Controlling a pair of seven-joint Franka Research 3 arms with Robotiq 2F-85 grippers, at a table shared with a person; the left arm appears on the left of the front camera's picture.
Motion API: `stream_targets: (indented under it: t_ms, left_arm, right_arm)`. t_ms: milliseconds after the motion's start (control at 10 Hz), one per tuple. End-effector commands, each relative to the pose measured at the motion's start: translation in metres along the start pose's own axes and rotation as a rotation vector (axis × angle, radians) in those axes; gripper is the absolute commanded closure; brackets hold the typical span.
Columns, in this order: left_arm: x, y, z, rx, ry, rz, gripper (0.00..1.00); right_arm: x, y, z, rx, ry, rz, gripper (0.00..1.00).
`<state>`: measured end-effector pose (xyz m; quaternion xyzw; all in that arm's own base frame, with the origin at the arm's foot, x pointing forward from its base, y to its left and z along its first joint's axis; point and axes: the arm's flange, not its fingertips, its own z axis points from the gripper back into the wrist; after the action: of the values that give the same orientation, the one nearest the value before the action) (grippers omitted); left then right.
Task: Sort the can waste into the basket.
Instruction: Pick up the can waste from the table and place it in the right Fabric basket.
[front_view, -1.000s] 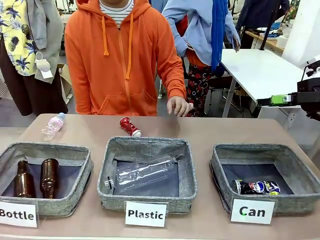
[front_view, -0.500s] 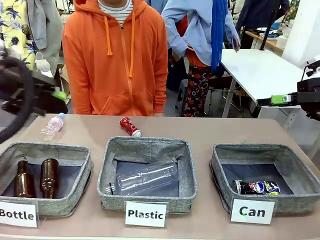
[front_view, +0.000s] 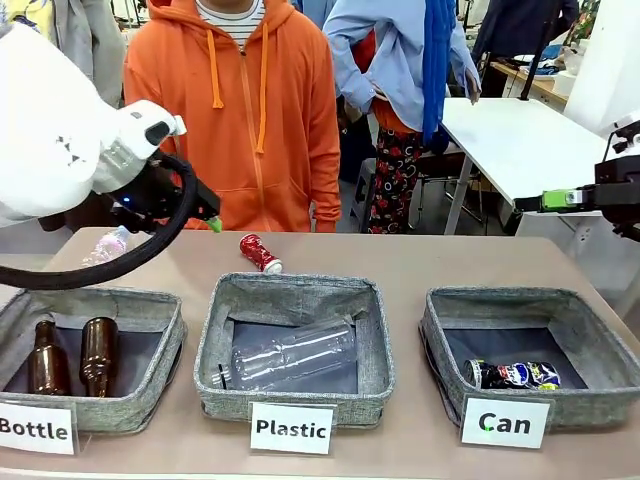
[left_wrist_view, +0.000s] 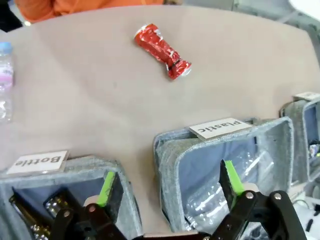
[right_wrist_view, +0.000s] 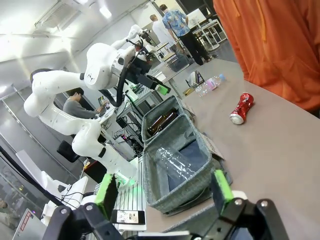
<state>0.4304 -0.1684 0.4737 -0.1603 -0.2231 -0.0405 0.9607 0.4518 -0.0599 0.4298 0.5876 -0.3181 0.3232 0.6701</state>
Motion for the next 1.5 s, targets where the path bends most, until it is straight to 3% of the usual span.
stream_targets:
  t_ms: [0, 300, 400, 500, 600, 1000, 1200, 1400]
  left_arm:
    - [-0.007, 0.006, 0.012, -0.003, -0.030, 0.015, 0.00]
    - [0.002, 0.001, 0.001, -0.011, -0.001, 0.000, 0.00]
    - [0.000, -0.014, -0.014, -0.105, 0.026, -0.100, 0.00]
    - [0.010, -0.039, -0.029, -0.073, 0.038, -0.049, 0.00]
    - [0.020, -0.065, -0.037, -0.058, 0.072, -0.086, 0.00]
    - [0.056, -0.144, -0.057, 0.072, 0.151, 0.070, 0.00]
    - [0.069, -0.155, -0.069, 0.142, 0.184, 0.117, 0.00]
    - [0.039, -0.134, -0.032, 0.091, 0.145, 0.085, 0.00]
  right_arm:
    - [0.000, 0.003, 0.000, -0.010, 0.005, 0.004, 0.00]
    - [0.000, 0.003, 0.000, -0.010, 0.005, 0.004, 0.00]
    - [0.000, 0.003, 0.000, -0.010, 0.005, 0.004, 0.00]
    - [0.000, 0.003, 0.000, -0.010, 0.005, 0.004, 0.00]
    - [0.000, 0.003, 0.000, -0.010, 0.005, 0.004, 0.00]
    - [0.000, 0.003, 0.000, -0.010, 0.005, 0.004, 0.00]
    - [0.000, 0.003, 0.000, -0.010, 0.005, 0.004, 0.00]
    - [0.000, 0.003, 0.000, -0.010, 0.005, 0.004, 0.00]
